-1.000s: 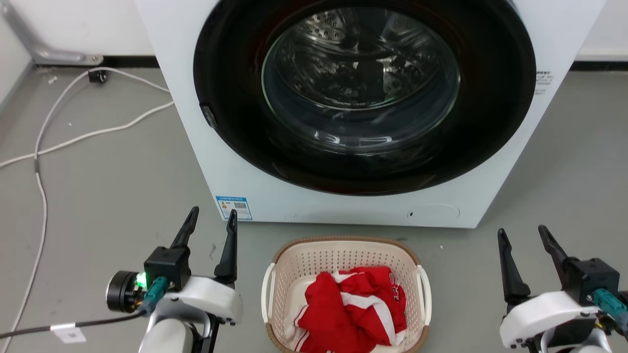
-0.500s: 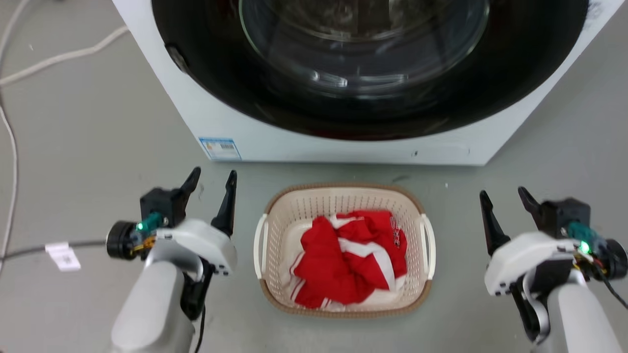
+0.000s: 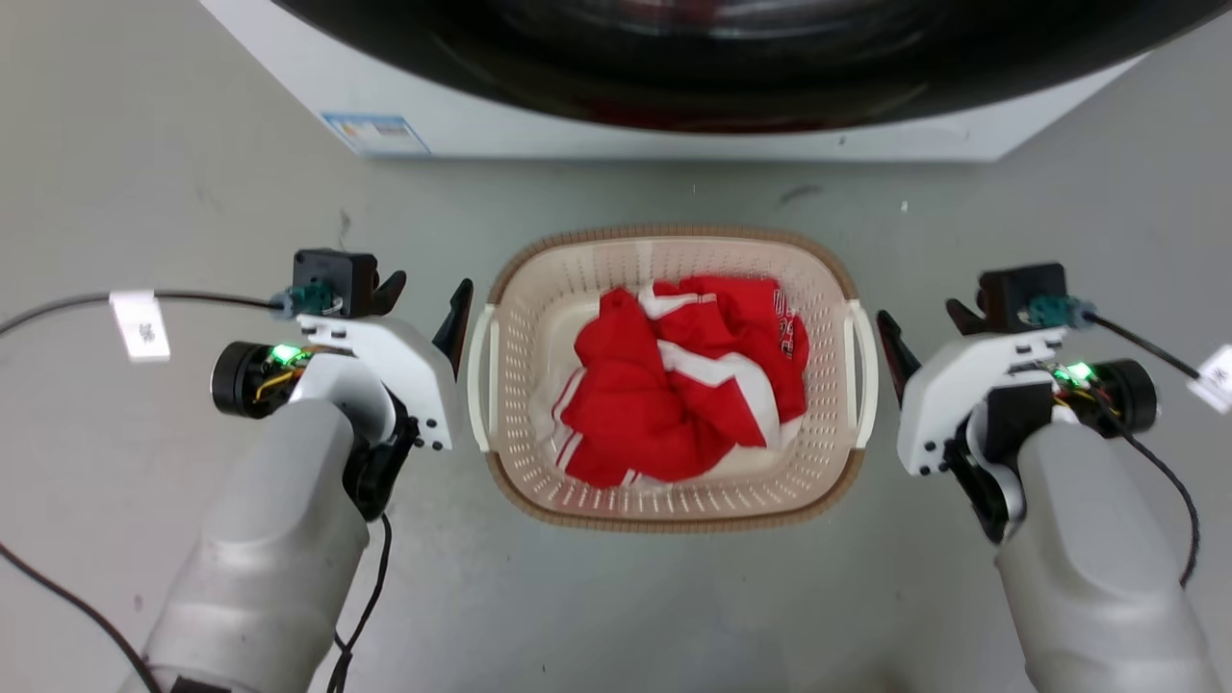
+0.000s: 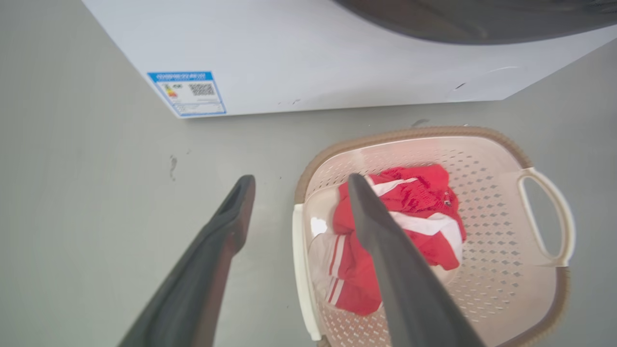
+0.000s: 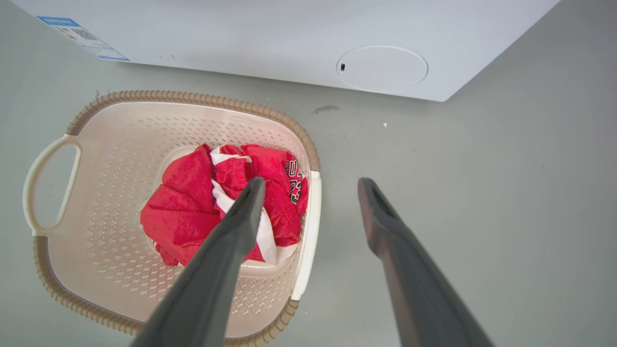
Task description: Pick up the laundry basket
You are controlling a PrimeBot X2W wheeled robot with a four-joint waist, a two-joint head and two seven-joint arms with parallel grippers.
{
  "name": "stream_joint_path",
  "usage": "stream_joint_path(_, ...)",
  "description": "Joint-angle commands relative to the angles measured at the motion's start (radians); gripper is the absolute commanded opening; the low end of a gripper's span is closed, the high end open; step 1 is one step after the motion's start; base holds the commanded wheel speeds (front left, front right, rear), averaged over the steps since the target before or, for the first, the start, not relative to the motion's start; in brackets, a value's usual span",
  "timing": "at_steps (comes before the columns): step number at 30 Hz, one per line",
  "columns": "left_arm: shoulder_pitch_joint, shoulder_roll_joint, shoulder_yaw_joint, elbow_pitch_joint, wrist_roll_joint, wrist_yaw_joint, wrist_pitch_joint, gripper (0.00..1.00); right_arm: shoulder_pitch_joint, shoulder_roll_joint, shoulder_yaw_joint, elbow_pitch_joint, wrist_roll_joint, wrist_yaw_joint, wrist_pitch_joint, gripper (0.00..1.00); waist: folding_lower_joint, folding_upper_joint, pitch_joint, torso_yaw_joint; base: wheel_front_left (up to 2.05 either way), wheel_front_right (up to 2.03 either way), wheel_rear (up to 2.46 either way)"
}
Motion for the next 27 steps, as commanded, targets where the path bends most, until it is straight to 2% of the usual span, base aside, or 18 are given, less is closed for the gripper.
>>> stream_joint_path(1,-0.028,0.009,-0.023,0.018,-0.027,-0.002,0.014,1.00,-0.040,0.002,0.009,0.031,0.011,-0.001,0.007,1.00,-0.0002,0.0000,0.071,-0.006,0.00,0.00,0.00)
stream_joint_path(15,-0.179,0.070,-0.249,0.125,-0.280,-0.002,0.141,1.00,-0.291,0.002,0.090,0.369,0.058,-0.001,0.054,1.00,-0.0002,0.0000,0.249,-0.009,0.00,0.00,0.00)
stream_joint_path(27,-0.260,0.091,-0.400,0.165,-0.433,-0.002,0.192,1.00,-0.425,0.002,0.177,0.535,0.128,-0.001,0.037,1.00,-0.0002,0.0000,0.318,-0.013,0.00,0.00,0.00)
